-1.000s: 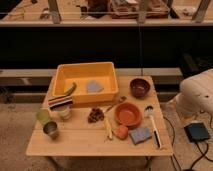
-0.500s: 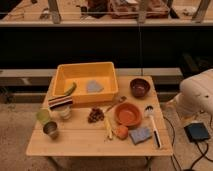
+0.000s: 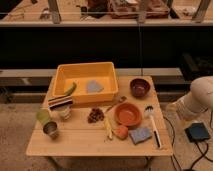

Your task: Place sponge in purple bowl

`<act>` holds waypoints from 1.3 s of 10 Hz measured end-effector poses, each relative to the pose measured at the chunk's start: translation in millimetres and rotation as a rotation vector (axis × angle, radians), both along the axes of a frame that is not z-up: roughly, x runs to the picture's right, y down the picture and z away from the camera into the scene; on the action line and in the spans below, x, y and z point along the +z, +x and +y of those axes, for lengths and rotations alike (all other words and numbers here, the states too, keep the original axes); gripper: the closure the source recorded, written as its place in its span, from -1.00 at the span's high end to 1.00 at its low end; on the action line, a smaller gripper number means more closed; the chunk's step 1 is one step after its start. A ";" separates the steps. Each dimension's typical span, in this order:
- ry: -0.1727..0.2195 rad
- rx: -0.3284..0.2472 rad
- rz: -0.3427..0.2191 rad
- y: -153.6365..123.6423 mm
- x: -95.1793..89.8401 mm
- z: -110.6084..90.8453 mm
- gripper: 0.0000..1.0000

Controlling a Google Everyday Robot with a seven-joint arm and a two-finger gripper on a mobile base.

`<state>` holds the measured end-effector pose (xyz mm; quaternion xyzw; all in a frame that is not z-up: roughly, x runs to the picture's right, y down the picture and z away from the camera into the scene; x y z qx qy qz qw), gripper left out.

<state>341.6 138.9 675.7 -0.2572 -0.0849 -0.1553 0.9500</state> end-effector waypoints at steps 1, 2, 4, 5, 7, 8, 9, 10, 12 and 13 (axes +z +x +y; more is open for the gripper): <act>-0.019 0.033 -0.044 -1.5 9.4 8.3 0.26; -0.029 0.047 -0.067 -3.8 13.7 14.6 0.26; -0.028 0.015 -0.082 -21.6 18.7 30.1 0.26; -0.027 0.001 -0.091 -34.3 25.0 37.9 0.26; -0.032 -0.036 -0.101 -60.1 47.6 62.1 0.26; -0.035 -0.041 -0.107 -65.7 54.5 68.3 0.26; -0.040 -0.039 -0.112 -69.1 63.8 77.3 0.26; -0.041 -0.036 -0.116 -71.1 67.3 80.9 0.26; -0.045 -0.035 -0.110 -71.9 76.6 88.8 0.26; -0.048 -0.036 -0.108 -73.8 82.3 92.2 0.26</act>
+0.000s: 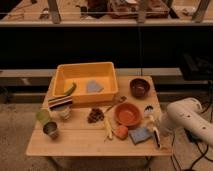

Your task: Place sponge in purple bowl

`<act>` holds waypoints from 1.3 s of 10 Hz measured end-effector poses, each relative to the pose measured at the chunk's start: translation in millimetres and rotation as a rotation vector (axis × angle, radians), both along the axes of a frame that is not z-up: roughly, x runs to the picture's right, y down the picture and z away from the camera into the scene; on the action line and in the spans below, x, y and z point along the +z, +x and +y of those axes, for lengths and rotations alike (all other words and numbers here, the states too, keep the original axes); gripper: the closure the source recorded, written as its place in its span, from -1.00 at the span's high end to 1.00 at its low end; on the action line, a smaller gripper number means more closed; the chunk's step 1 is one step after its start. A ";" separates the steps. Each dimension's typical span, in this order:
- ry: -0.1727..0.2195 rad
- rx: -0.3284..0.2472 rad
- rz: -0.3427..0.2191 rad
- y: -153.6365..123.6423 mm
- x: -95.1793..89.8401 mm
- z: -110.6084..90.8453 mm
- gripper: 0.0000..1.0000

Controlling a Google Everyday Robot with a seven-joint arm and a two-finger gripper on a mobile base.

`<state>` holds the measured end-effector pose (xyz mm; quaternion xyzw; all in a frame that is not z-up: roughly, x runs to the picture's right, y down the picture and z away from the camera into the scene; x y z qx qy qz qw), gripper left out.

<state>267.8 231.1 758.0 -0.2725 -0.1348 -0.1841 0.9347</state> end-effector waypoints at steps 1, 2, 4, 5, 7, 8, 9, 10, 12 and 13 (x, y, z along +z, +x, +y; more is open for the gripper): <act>0.000 -0.004 0.000 -3.2 4.9 1.5 0.26; 0.003 -0.007 0.004 -3.9 8.1 3.0 0.26; 0.014 -0.009 0.015 -5.5 17.0 7.5 0.26; 0.018 -0.008 0.016 -7.1 20.9 7.4 0.26; 0.019 0.000 0.023 -8.8 31.0 7.4 0.26; 0.020 0.001 0.026 -9.7 34.9 7.3 0.26; 0.021 0.008 0.030 -12.1 39.8 6.6 0.26; 0.026 0.015 0.035 -13.6 43.8 5.1 0.26; 0.031 0.026 0.042 -14.9 48.7 3.7 0.26; 0.031 0.031 0.044 -16.3 50.9 3.4 0.26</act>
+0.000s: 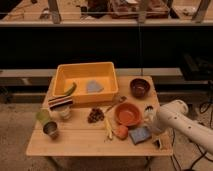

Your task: Place sponge in purple bowl

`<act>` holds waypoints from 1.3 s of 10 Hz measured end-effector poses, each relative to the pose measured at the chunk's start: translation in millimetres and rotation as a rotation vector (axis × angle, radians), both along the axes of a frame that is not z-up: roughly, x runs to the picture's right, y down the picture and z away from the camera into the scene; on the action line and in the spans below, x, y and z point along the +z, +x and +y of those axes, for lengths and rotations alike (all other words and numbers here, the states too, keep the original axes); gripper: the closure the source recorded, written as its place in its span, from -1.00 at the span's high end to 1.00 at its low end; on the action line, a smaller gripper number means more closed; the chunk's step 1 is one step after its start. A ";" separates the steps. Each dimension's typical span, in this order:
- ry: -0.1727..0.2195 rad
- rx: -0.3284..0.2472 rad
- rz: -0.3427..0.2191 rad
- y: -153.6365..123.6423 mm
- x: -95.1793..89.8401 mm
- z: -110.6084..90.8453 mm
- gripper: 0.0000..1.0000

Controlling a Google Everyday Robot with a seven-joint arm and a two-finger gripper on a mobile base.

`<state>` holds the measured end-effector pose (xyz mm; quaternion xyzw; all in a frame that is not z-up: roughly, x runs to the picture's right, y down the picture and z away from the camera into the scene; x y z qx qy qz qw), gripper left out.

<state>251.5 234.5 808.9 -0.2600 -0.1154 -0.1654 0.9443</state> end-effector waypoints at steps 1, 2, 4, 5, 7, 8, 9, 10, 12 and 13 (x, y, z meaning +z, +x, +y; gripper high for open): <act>-0.002 0.001 0.002 -0.9 2.7 0.6 0.26; -0.007 0.002 0.004 -1.7 4.9 1.5 0.25; -0.027 0.003 0.003 -4.0 8.5 2.8 -0.06; -0.036 -0.002 0.004 -5.4 7.2 2.1 -0.25; -0.039 -0.036 0.006 -6.4 -11.9 -6.8 -0.69; -0.037 -0.053 0.025 -1.1 -28.0 -15.7 -0.89; -0.034 -0.071 0.045 4.1 -43.7 -23.2 -0.97; -0.017 -0.106 0.063 10.2 -69.0 -37.0 -1.00; 0.002 -0.168 0.103 20.4 -111.5 -58.7 -1.00; 0.019 -0.209 0.127 26.5 -137.1 -77.9 -1.00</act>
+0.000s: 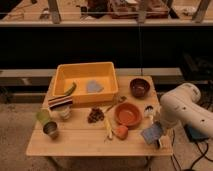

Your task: Place sponge in purple bowl

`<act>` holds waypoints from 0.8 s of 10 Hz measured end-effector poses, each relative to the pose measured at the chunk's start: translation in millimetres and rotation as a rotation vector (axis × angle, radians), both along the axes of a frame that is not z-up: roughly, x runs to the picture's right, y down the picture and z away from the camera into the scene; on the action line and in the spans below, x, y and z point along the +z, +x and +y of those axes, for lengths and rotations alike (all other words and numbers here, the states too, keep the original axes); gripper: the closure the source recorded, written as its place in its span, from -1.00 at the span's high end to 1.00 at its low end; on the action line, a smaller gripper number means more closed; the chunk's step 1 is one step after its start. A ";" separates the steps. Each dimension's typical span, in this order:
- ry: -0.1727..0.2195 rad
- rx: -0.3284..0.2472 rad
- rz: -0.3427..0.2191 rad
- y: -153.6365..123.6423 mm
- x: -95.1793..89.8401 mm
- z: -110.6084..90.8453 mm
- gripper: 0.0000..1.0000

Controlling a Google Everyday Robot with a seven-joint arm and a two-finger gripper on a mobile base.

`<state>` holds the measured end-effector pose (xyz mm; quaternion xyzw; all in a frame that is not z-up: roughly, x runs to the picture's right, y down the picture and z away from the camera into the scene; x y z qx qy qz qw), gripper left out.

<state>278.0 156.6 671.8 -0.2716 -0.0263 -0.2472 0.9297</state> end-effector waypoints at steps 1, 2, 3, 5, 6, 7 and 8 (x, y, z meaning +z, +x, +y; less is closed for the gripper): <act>0.009 -0.019 0.002 4.7 -12.2 -8.8 -1.00; 0.013 -0.036 0.008 10.7 -22.6 -14.0 -1.00; 0.013 -0.038 0.005 9.9 -23.0 -14.6 -1.00; 0.016 -0.038 0.004 9.1 -22.6 -15.9 -1.00; 0.017 -0.037 0.005 9.8 -22.7 -16.0 -1.00; 0.021 -0.029 0.010 11.1 -22.1 -16.6 -1.00; 0.034 -0.003 0.027 14.8 -20.0 -23.4 -1.00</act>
